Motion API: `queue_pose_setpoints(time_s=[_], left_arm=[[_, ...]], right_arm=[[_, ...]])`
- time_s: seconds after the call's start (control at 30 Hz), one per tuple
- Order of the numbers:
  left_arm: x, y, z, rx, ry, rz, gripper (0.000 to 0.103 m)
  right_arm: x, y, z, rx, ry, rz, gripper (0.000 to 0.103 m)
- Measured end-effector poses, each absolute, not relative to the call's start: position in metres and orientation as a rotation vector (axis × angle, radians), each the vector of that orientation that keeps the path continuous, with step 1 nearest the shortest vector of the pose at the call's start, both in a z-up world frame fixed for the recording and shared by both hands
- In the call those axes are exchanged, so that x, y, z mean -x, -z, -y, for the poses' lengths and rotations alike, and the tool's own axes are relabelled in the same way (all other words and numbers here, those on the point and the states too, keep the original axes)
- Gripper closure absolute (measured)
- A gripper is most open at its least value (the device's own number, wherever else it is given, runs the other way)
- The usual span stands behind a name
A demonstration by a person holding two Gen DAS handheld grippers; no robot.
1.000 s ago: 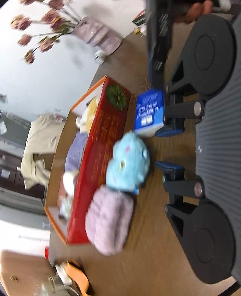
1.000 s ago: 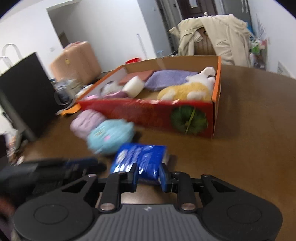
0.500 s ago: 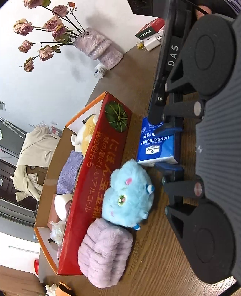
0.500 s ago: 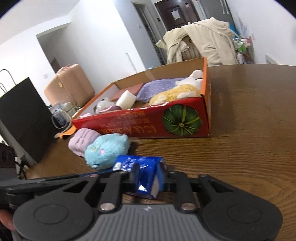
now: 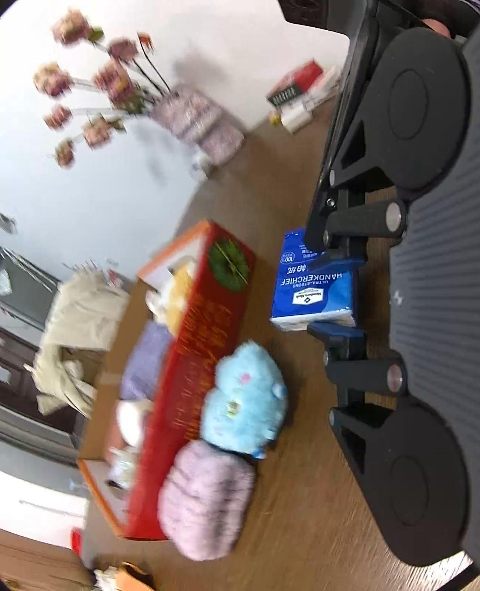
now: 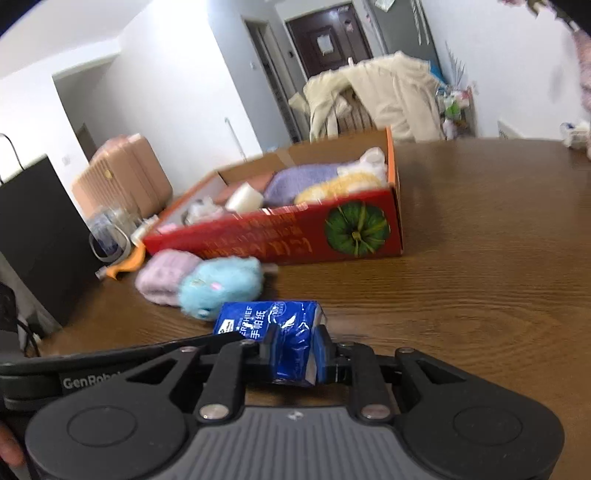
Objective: Organize soft objects
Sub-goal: 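Lower the blue pack into the box and open both grippers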
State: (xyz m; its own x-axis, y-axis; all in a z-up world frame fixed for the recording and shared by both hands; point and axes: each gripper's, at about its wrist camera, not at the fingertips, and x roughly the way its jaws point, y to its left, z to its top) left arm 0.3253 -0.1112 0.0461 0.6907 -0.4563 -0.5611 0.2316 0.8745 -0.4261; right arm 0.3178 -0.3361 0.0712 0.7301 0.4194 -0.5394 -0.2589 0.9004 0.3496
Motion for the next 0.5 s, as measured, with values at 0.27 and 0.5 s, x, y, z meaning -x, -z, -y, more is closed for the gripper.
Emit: queue_pose_setpoints(time_s=[0.27,0.5], left_arm=[[-0.337,-0.105,0.105,0.295,0.447,-0.552,0.074],[-0.447,-0.121,0.083,0.349,0.426,-0.613,0.074]], right_arm=[[-0.323,-0.128,0.332,-0.231,-0.385,-0.495,0.084],[-0.433,-0.151,0.313,-0.215,-0.404,-0.524,0.083]])
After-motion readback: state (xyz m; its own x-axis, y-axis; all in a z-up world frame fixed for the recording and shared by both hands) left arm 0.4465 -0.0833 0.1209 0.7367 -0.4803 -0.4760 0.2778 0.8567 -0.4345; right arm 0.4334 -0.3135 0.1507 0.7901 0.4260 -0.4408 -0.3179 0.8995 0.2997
